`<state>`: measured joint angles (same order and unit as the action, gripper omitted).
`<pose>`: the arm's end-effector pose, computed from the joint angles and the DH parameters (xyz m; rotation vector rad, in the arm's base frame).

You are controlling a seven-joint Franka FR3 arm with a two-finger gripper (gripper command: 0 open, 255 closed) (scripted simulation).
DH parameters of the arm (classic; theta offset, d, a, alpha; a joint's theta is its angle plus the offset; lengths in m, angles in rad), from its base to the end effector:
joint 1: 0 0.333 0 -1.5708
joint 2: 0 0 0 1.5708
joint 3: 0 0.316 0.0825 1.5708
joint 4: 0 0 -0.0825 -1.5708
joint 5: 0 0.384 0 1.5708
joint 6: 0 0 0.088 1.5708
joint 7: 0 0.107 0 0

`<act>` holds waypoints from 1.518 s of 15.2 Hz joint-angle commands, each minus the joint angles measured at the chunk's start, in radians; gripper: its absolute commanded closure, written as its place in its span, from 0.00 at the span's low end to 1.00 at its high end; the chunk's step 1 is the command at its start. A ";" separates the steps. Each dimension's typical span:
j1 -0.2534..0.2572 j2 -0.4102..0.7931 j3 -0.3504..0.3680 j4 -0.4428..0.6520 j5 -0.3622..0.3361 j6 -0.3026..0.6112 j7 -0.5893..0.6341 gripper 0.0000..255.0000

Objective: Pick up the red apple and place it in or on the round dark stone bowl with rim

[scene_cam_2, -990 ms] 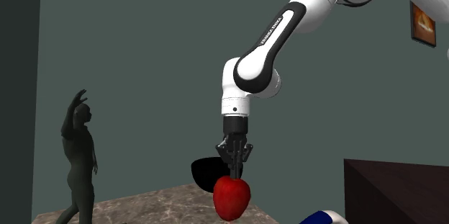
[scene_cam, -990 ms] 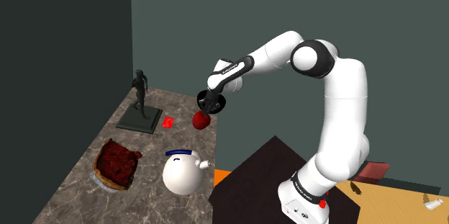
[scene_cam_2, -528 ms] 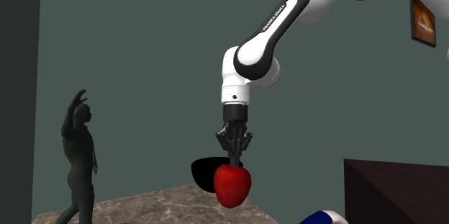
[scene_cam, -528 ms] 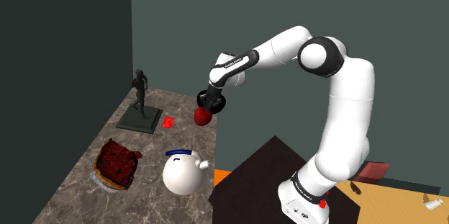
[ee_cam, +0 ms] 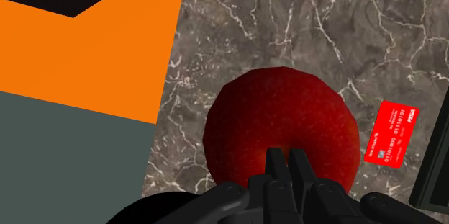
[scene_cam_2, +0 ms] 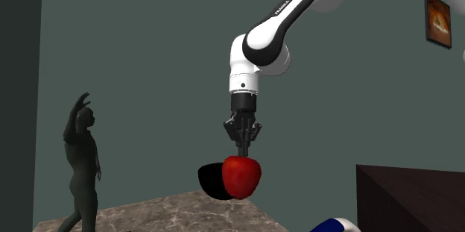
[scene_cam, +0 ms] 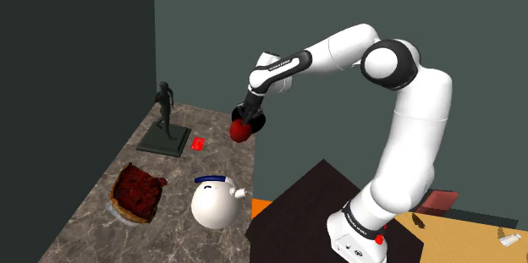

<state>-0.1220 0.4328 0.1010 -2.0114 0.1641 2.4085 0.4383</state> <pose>0.6015 -0.0130 0.2352 -2.8701 0.8751 0.0991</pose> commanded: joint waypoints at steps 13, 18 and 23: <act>-0.003 -0.126 -0.001 0.026 -0.006 -0.152 0.022 1.00; -0.025 -0.117 -0.015 0.103 -0.012 -0.224 -0.001 1.00; -0.075 -0.029 -0.043 0.299 -0.022 -0.342 -0.061 1.00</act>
<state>-0.1856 0.3924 0.0636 -1.7426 0.1432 2.0882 0.3925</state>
